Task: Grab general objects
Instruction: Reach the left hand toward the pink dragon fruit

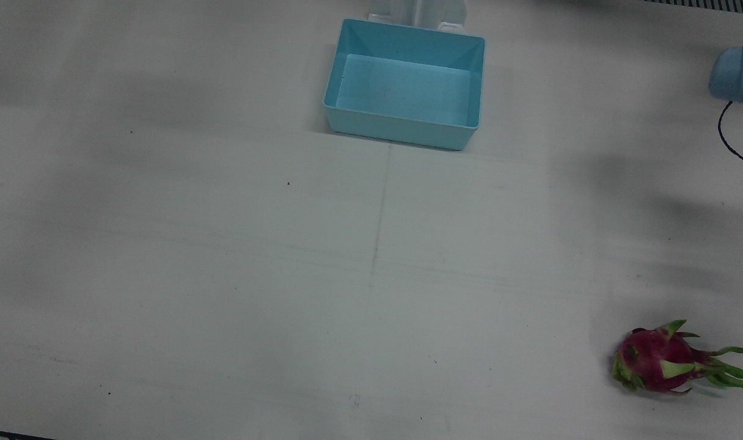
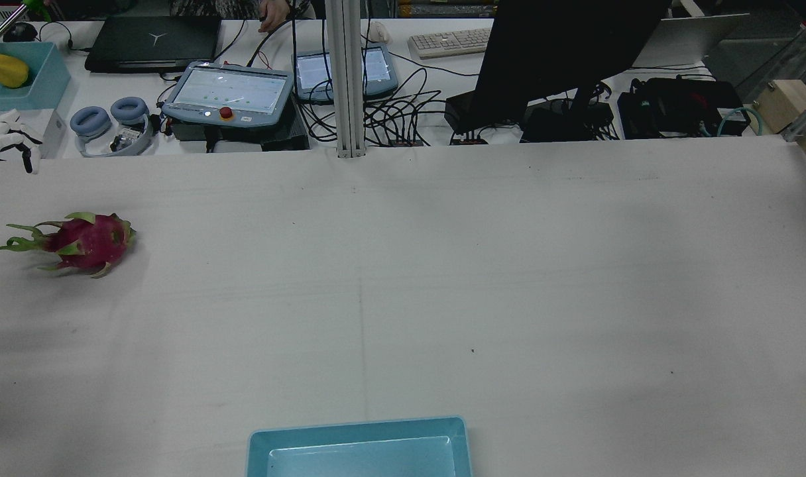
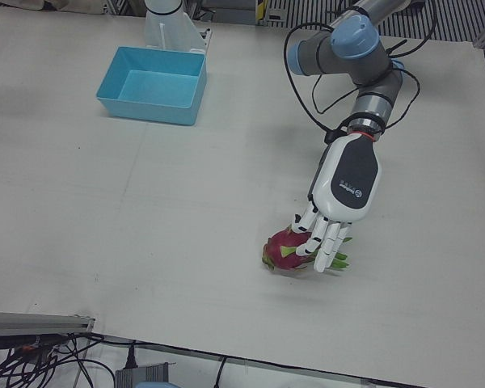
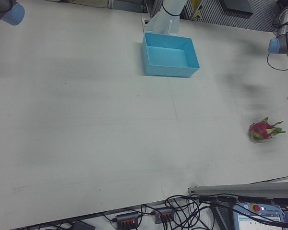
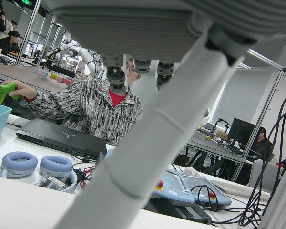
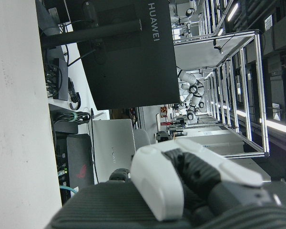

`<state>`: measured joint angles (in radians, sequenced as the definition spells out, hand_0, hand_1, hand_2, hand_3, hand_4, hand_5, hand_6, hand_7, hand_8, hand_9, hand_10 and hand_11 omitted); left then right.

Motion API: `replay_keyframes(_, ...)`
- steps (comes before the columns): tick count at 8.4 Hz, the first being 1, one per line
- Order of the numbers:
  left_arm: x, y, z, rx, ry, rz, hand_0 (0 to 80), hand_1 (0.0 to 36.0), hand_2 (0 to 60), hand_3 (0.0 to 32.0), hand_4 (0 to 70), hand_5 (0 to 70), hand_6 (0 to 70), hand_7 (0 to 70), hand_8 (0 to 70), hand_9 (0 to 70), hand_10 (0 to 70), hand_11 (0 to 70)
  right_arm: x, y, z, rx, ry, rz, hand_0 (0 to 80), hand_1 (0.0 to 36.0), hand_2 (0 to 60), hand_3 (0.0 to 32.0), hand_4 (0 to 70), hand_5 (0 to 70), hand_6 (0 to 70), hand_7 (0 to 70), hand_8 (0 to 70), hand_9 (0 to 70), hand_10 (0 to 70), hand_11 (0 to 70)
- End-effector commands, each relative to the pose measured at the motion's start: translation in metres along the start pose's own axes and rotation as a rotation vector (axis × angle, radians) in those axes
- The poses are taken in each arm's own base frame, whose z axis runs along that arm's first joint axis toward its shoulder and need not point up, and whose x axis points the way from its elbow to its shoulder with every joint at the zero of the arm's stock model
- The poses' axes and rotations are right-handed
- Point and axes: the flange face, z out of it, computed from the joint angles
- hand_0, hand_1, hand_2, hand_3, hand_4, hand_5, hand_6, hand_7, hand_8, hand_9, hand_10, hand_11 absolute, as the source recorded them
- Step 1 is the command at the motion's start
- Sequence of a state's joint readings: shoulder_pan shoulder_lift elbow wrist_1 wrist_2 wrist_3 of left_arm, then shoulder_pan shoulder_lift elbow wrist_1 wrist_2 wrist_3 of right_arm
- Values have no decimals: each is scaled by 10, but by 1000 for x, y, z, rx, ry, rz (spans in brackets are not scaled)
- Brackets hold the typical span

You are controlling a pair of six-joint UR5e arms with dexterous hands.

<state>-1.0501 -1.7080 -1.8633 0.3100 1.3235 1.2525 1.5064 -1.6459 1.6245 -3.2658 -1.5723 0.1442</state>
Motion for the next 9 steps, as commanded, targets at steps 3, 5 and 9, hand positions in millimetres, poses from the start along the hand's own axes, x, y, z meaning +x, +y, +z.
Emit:
replay_keyframes(3, -40, 84, 38, 13, -94, 72, 800, 360, 600, 80, 0, 312, 0, 303, 0, 46, 0, 0, 0, 0, 0, 0, 0, 0, 0, 0, 0, 0, 0, 0, 0, 0, 0, 0, 0, 0)
replay_keyframes(5, -54, 80, 41, 15, -99, 99, 800, 360, 600, 34, 0, 537, 0, 303, 0, 46, 0, 0, 0, 0, 0, 0, 0, 0, 0, 0, 0, 0, 0, 0, 0, 0, 0, 0, 0, 0)
replay_keyframes(9, -87, 76, 54, 18, -117, 105, 800, 360, 600, 42, 0, 538, 0, 295, 0, 45, 0, 0, 0, 0, 0, 0, 0, 0, 0, 0, 0, 0, 0, 0, 0, 0, 0, 0, 0, 0)
